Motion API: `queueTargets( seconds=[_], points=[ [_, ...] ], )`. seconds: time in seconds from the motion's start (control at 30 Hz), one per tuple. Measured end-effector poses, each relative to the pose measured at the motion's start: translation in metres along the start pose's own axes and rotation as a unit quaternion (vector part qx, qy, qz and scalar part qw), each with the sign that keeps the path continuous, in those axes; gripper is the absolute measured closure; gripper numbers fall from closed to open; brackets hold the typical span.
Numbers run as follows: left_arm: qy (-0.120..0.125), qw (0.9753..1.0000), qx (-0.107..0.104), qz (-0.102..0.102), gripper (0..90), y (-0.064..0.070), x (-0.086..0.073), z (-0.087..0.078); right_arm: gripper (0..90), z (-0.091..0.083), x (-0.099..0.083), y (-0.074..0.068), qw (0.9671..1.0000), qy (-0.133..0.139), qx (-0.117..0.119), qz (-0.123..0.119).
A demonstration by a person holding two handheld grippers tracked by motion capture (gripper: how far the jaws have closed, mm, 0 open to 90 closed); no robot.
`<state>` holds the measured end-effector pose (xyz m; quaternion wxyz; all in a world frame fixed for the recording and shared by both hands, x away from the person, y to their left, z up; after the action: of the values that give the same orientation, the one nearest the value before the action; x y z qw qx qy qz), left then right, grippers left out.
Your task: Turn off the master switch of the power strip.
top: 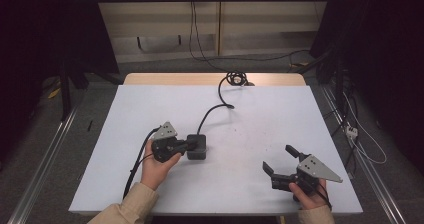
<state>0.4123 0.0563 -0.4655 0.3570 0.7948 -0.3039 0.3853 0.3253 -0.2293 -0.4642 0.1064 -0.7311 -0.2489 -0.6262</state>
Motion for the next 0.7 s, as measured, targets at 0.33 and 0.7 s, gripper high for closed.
queueTargets(
  seconds=[0.33,0.7],
  points=[
    [-0.002,1.0000,0.005,0.005,90.0,0.0008,0.0001,0.0002,2.9,-0.0002,0.0001,0.0003,1.0000,0.001,-0.001,0.002],
    [-0.004,0.9999,0.010,0.010,90.0,0.0014,0.0001,0.0002,2.9,0.0001,0.0001,0.0000,1.0000,0.001,0.000,0.001]
  ],
)
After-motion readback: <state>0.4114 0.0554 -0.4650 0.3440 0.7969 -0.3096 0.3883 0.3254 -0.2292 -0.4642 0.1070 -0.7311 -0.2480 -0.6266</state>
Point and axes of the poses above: each handheld gripper's, and its own axes: z roughly forward along the jaws, x roughly out of its top, y roughly to its right, the point moved 8 cm from there along z, roughly forward along the jaws, and after that the axes turned 11 degrees about -z, right-handed, at the moved point
